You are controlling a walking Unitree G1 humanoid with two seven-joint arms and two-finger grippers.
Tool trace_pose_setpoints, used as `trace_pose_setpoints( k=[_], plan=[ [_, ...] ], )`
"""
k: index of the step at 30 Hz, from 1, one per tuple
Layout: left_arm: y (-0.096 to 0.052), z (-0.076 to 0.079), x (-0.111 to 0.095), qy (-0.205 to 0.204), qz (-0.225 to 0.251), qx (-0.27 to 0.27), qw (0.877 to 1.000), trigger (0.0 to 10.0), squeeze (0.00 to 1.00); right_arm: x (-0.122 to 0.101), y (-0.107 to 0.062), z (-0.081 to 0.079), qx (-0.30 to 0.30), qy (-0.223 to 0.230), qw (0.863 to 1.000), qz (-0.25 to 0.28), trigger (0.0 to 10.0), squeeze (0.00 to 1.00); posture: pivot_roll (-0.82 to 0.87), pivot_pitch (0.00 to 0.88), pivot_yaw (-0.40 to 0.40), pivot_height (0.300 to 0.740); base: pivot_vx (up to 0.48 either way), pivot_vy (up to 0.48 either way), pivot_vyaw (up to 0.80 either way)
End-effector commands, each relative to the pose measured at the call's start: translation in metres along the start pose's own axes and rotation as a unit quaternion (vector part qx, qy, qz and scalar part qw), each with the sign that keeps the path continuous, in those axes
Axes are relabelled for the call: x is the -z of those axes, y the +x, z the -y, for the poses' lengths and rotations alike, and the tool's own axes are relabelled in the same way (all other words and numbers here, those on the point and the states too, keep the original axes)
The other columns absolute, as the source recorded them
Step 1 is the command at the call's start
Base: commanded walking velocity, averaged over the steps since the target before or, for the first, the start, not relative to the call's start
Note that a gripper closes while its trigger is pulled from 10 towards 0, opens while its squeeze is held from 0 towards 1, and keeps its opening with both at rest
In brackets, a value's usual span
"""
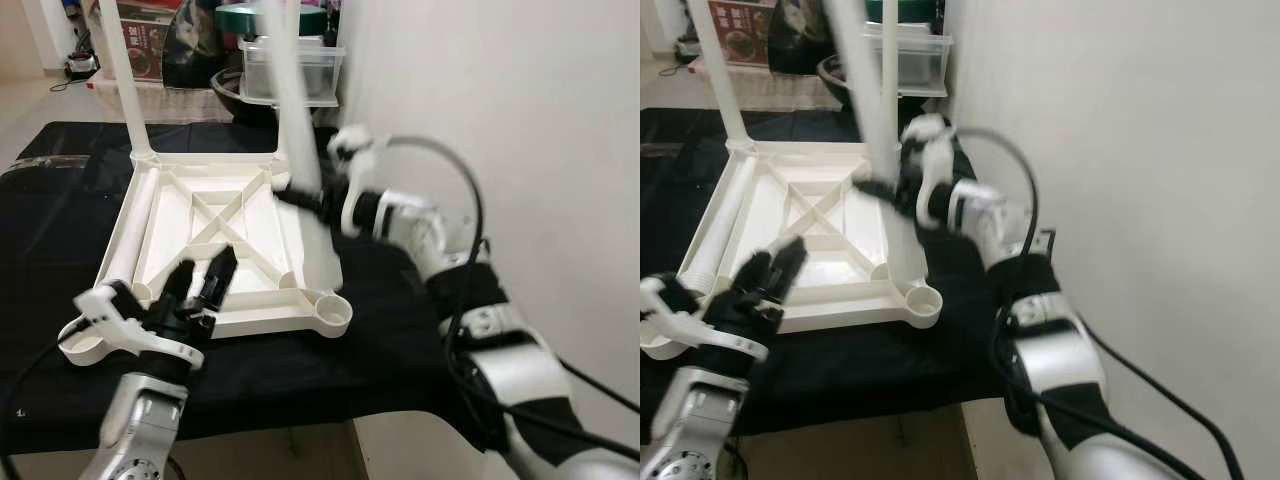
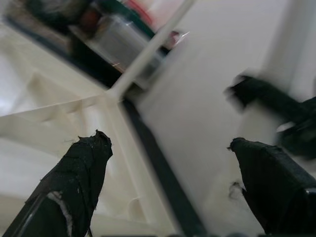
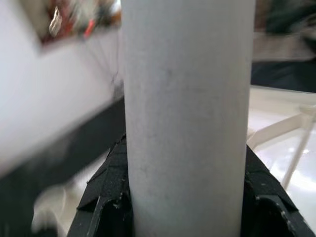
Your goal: Building children table
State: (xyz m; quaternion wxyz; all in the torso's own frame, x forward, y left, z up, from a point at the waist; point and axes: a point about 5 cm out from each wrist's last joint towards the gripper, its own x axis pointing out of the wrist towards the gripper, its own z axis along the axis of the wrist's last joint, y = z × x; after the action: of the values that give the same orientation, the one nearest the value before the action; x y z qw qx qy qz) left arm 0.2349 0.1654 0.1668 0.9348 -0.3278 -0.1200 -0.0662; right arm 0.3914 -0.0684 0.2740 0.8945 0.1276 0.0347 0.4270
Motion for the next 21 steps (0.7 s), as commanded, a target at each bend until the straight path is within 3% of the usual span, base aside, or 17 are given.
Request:
trace_pose_setpoints(
  k=[1,5,7,8,10,14,21],
  plan=[
    [0.0,-0.016,0.003,0.043,-0.018,-0.056,0.997,10.0,0.0,-0.015,-0.003,0.011,0.054,0.037,0.995,0.071,10.0,0.0,0.05,0.0,-0.098,0.74,0.0,0.0,0.0],
    [-0.002,-0.022,0.005,0.078,-0.034,-0.074,0.994,10.0,0.0,-0.021,-0.005,0.021,0.107,0.067,0.986,0.109,10.0,0.0,0.06,0.0,-0.101,0.74,0.0,0.0,0.0],
    [-0.006,-0.029,0.019,0.168,-0.089,-0.085,0.978,10.0,0.0,-0.022,-0.011,0.034,0.173,0.105,0.968,0.146,10.0,0.0,0.07,0.0,-0.104,0.74,0.0,0.0,0.0],
    [-0.006,-0.029,0.019,0.168,-0.089,-0.085,0.978,10.0,0.0,-0.022,-0.011,0.034,0.173,0.105,0.968,0.146,10.0,0.0,0.07,0.0,-0.104,0.74,0.0,0.0,0.0],
    [-0.009,-0.031,0.029,0.222,-0.121,-0.082,0.964,10.0,0.0,-0.022,-0.014,0.039,0.195,0.123,0.959,0.164,10.0,0.0,0.07,0.0,-0.1,0.74,0.0,0.0,0.0],
    [-0.01,-0.033,0.034,0.248,-0.139,-0.083,0.955,10.0,0.0,-0.023,-0.015,0.038,0.194,0.128,0.957,0.174,10.0,0.0,0.07,0.0,-0.1,0.74,0.0,0.0,0.0],
    [-0.007,-0.031,0.034,0.282,-0.129,-0.06,0.949,10.0,0.0,-0.014,-0.007,0.03,0.188,0.121,0.96,0.17,10.0,0.0,0.06,0.0,-0.084,0.74,0.0,0.0,0.0]
  ],
)
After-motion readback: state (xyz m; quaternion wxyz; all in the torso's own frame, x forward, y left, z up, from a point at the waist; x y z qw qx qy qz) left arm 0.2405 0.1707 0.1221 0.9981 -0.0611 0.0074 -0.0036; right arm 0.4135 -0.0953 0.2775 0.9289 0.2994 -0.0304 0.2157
